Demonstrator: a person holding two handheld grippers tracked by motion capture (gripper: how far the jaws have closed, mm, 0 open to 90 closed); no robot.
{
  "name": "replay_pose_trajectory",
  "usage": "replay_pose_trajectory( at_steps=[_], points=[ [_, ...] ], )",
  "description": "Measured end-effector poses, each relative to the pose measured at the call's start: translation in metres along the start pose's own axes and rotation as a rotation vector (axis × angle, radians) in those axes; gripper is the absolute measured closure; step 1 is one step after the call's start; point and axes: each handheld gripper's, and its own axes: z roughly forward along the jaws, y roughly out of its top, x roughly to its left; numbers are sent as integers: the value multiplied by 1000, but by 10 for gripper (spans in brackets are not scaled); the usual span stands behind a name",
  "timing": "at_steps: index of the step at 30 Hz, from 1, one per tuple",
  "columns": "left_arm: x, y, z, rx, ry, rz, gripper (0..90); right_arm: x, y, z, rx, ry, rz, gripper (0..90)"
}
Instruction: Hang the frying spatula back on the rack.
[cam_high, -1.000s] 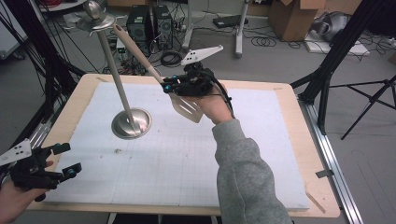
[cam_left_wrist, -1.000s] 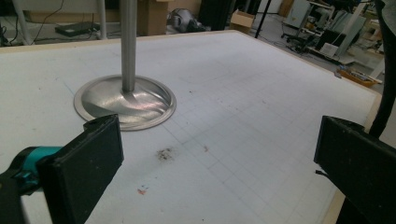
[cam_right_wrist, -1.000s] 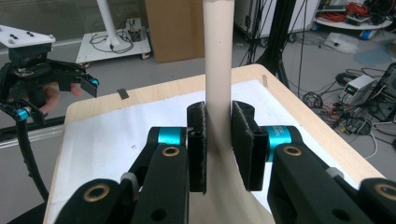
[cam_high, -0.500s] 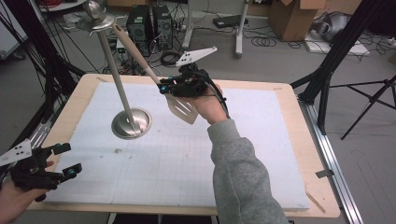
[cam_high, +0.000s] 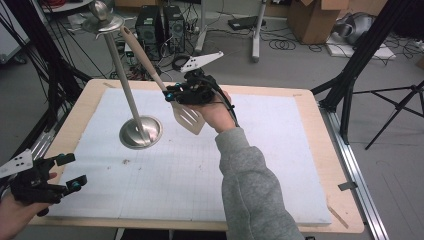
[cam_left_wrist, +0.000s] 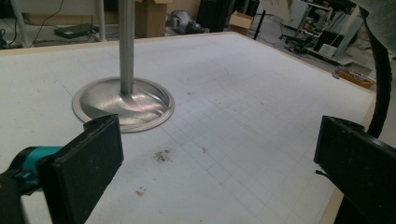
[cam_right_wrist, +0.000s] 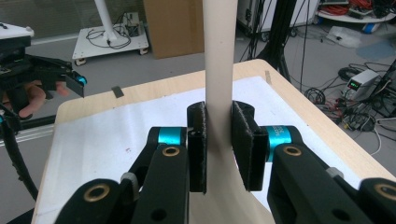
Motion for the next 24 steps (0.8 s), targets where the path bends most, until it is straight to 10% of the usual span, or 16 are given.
replay_pose_trajectory(
  at_steps=[24],
  points=[
    [-1, 0, 0, 2, 0, 2, 18, 2, -2, 27, 16, 3, -1, 770]
  ],
)
